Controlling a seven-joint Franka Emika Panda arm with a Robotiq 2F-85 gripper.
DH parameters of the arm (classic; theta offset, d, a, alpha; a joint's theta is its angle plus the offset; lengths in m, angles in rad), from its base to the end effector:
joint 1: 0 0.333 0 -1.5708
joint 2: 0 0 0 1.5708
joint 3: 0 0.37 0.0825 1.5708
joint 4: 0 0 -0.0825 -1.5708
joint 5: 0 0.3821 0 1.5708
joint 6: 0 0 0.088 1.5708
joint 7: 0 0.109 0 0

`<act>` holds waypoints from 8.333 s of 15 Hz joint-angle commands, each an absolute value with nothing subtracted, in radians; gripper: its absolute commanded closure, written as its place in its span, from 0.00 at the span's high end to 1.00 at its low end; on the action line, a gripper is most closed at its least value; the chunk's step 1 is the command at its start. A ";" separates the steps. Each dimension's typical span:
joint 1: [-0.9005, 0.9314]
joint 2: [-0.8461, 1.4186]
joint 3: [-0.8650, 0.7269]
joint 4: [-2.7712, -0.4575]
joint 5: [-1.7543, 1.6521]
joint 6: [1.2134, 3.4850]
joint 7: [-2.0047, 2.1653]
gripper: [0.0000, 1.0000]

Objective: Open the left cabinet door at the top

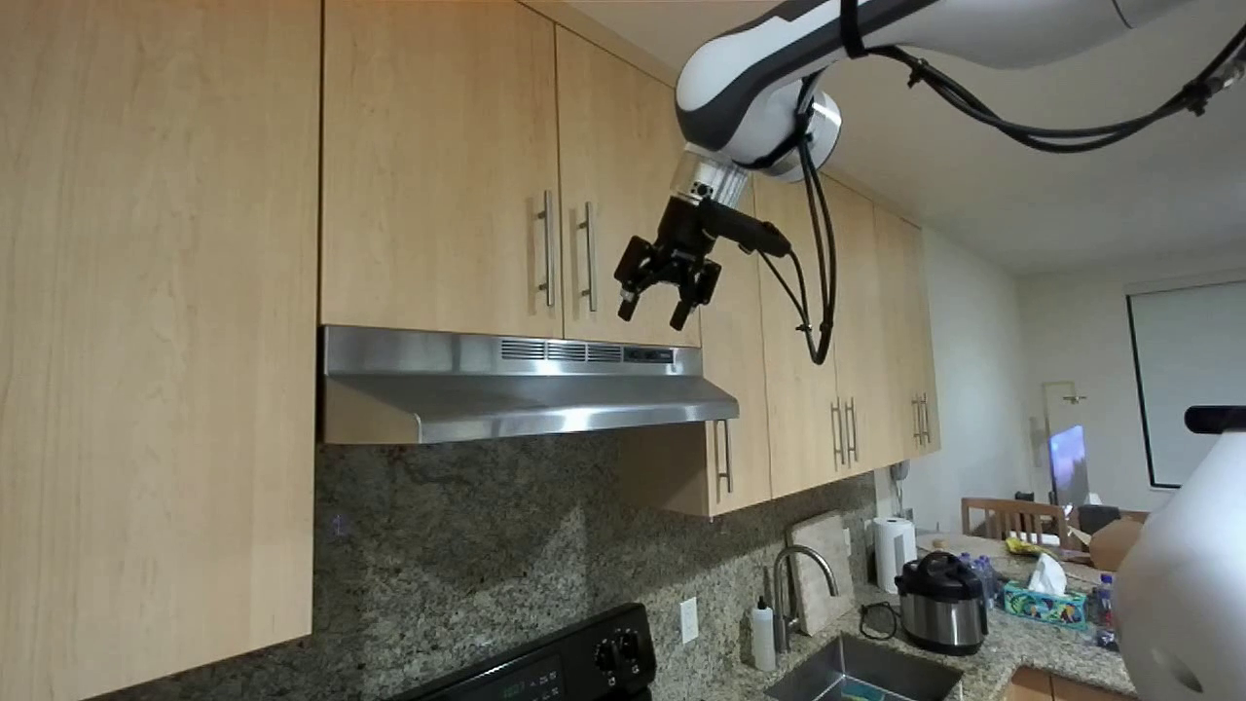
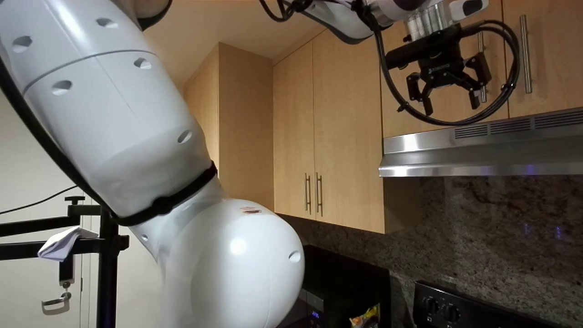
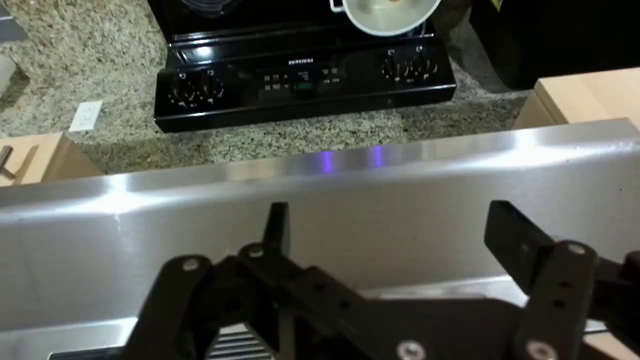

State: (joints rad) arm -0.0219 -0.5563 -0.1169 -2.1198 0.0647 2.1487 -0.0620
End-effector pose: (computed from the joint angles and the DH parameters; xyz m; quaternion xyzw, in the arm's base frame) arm 0.3854 -0.0690 0.7321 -0.9551 0.0463 -0.2907 0.0340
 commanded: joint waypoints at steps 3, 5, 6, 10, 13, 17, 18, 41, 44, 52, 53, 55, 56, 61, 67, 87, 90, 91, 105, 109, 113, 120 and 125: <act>-0.030 -0.544 -0.108 -2.107 0.070 2.165 -0.060 1.00; -0.017 -0.537 -0.122 -2.107 0.096 2.186 -0.075 1.00; 0.011 -0.510 -0.148 -2.111 0.151 2.269 -0.107 1.00; 0.094 -0.400 -0.215 -2.101 0.330 2.576 -0.228 1.00; 0.210 -0.320 -0.294 -2.074 0.505 2.779 -0.406 1.00; 0.408 -0.305 -0.420 -2.021 0.746 2.956 -0.658 1.00; 0.454 -0.313 -0.450 -2.004 0.791 2.990 -0.716 1.00; 1.541 -0.517 -1.303 -1.706 1.045 3.013 -1.389 1.00; 1.553 -0.530 -1.298 -1.696 1.010 2.975 -1.385 1.00; 1.634 -0.582 -1.346 -1.694 0.748 2.892 -1.246 1.00; 1.645 -0.592 -1.356 -1.692 0.710 2.881 -1.216 1.00; 1.661 -0.621 -1.361 -1.691 0.629 2.862 -1.158 1.00; 1.659 -0.642 -1.346 -1.697 0.586 2.857 -1.134 1.00; 1.611 -0.763 -1.238 -1.747 0.381 2.818 -1.026 1.00; 1.588 -0.872 -1.173 -1.824 0.241 2.780 -0.959 1.00; 1.404 -0.918 -1.014 -2.019 0.115 2.797 -0.878 1.00; 1.377 -0.905 -0.998 -2.040 0.116 2.800 -0.874 1.00; 1.367 -0.900 -0.992 -2.047 0.117 2.802 -0.873 1.00; 1.210 -0.790 -0.882 -2.099 0.124 2.801 -0.824 1.00; 1.155 -0.769 -0.837 -2.114 0.129 2.795 -0.801 1.00; 1.104 -0.779 -0.781 -2.136 0.135 2.760 -0.792 1.00; 0.992 -0.828 -0.660 -2.166 0.167 2.588 -0.821 1.00; 0.915 -0.792 -0.594 -2.178 0.178 2.581 -0.811 1.00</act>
